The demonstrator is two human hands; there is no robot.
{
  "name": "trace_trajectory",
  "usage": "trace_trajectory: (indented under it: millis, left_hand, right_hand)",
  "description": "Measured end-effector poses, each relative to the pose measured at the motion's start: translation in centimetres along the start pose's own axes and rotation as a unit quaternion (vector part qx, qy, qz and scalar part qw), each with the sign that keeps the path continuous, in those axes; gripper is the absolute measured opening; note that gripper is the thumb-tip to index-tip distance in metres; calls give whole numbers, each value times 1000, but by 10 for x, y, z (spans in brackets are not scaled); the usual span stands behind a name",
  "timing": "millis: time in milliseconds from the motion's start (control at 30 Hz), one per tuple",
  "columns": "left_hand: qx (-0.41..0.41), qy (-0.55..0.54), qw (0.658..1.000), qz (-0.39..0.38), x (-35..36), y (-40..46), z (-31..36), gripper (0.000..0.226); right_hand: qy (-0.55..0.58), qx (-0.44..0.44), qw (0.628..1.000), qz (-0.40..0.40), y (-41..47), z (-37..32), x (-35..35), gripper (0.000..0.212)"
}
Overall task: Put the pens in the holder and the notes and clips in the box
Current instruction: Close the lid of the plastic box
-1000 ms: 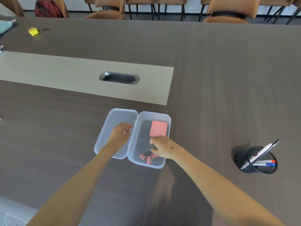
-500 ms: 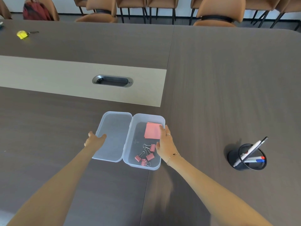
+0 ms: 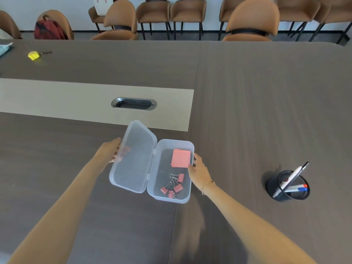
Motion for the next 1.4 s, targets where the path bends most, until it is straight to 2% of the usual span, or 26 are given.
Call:
trace_trajectory:
  millis: [67,133,233,267,333,367,433,533,633,767,867,1400]
  left_hand:
    - [23,-11,996,-81,12,-8,7,39]
    - [58,41,989,-127,29,-10,9,33]
    - [97,134,977,-138,56,-4,2,21]
    - [108,161,971,-137,64,-4,-3,28]
    - [105,196,966,-132,78,-7,-11,57]
    - [98,206,965,-131,84,-9,-14,70]
    - [96,227,959,-141,96,-13,-18,90]
    - [96,259,949,-149,113,-16,-24,105]
    - [85,274,950,-122,126,-16,-29,120]
    - [77,337,935,-85,137,-20,-32,125]
    - [87,363,925,-66,141,-22,-32,127]
    - [82,376,921,-61,145,-23,-28,128]
  right_hand:
    - [17,26,999,-7,-5,-4,-6,40]
    - [46,43,998,-10,-6,-4,-8,42]
    - [99,68,993,-18,10,14,-6,56]
    - [123,85,989,-22,16,20,-6,58]
    - [169,111,979,-29,12,13,-11,70]
    - [185,112,976,-30,11,12,-13,69]
    - [193,112,974,-26,10,10,-15,51]
    - [182,115,976,-24,8,8,-16,46]
    - [144,92,985,-8,12,12,-14,58]
    - [161,102,982,-10,14,18,-16,44]
    - [176,109,978,-3,14,19,-16,43]
    - [139,111,984,31,20,18,-12,30]
Point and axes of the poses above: each hand's wrist, its own y-axis towards the middle knuckle, its own x-axis out of the palm, z = x × y, the point moved 1 cm from there along y, towards the middle knuckle, and after that the axes turned 2 degrees about y, right-handed, at the moved point
